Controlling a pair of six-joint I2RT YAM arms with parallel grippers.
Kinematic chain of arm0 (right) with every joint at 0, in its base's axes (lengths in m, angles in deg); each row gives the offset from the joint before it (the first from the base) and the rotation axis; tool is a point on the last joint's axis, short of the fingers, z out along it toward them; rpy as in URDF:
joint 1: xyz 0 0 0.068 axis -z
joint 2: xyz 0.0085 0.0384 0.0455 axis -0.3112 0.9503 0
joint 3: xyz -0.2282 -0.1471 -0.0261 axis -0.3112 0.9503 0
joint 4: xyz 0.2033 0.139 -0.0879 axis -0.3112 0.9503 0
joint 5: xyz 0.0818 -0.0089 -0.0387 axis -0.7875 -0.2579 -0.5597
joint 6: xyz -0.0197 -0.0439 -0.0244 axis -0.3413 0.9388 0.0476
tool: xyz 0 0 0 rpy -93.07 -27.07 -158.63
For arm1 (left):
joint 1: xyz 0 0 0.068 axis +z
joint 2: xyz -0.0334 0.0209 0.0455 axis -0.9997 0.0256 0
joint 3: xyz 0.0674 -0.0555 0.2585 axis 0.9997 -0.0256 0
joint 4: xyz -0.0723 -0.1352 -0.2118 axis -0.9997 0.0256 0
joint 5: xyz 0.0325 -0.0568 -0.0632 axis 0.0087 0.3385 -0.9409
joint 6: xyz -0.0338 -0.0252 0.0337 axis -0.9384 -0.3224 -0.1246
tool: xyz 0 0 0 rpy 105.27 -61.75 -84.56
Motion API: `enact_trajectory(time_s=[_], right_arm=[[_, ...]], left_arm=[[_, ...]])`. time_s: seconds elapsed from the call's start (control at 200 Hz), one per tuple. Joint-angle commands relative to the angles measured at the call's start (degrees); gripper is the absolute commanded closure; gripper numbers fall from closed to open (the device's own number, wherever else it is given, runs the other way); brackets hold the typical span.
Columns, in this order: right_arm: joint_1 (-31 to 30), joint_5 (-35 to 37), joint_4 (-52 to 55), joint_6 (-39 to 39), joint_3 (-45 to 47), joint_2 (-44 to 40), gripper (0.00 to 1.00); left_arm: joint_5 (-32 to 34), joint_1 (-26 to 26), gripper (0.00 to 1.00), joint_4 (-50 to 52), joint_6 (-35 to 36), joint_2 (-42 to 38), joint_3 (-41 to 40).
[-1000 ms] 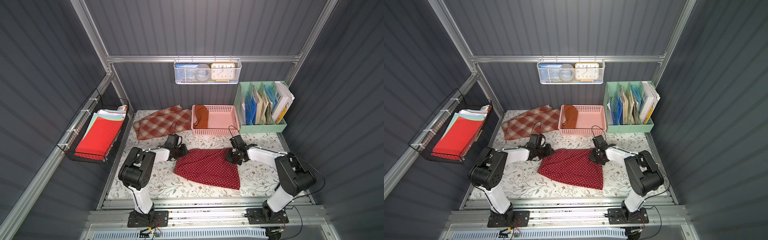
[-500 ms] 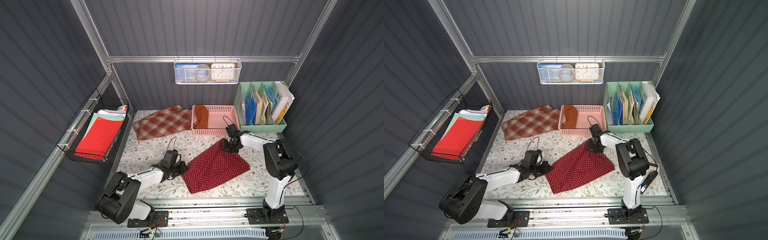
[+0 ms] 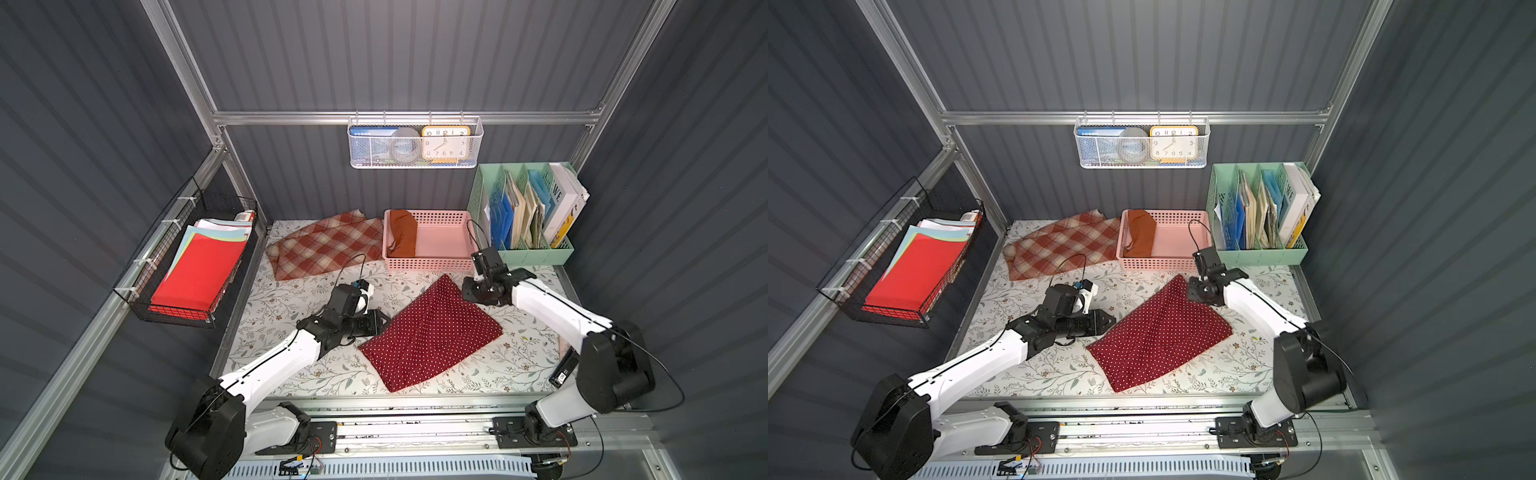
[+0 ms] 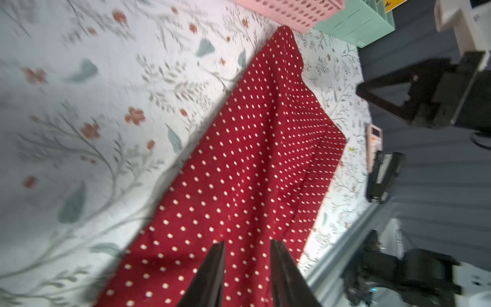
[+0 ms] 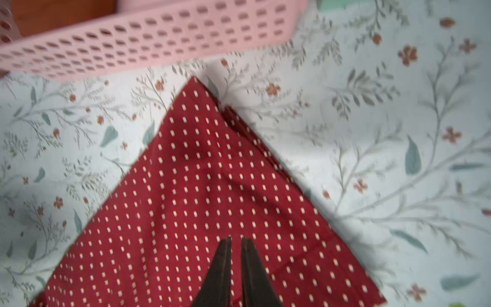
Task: Roll up the skirts
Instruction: Adjust the skirt at the center of the board.
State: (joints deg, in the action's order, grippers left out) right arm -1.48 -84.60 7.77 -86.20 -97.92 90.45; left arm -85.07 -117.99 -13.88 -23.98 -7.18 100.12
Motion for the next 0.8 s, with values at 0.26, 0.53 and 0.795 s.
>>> enact_trajectory(time_s=[0.26, 0.53, 0.795], right_arm=[[-0.5, -2.7, -1.8, -8.3, 20.8, -5.2, 0.85], [2.9, -3.1, 0.6, -7.3, 13.8, 2.8, 0.85], [11.3, -3.2, 2.1, -1.5, 3.7, 13.1, 0.86]], left_arm=[[9.5, 4.4, 0.31, 1.9, -0.3, 13.2, -2.3], [-0.1, 4.6, 0.41, -7.1, -2.2, 15.3, -8.9], [-6.2, 0.1, 0.55, -22.0, -14.0, 11.1, -16.5]])
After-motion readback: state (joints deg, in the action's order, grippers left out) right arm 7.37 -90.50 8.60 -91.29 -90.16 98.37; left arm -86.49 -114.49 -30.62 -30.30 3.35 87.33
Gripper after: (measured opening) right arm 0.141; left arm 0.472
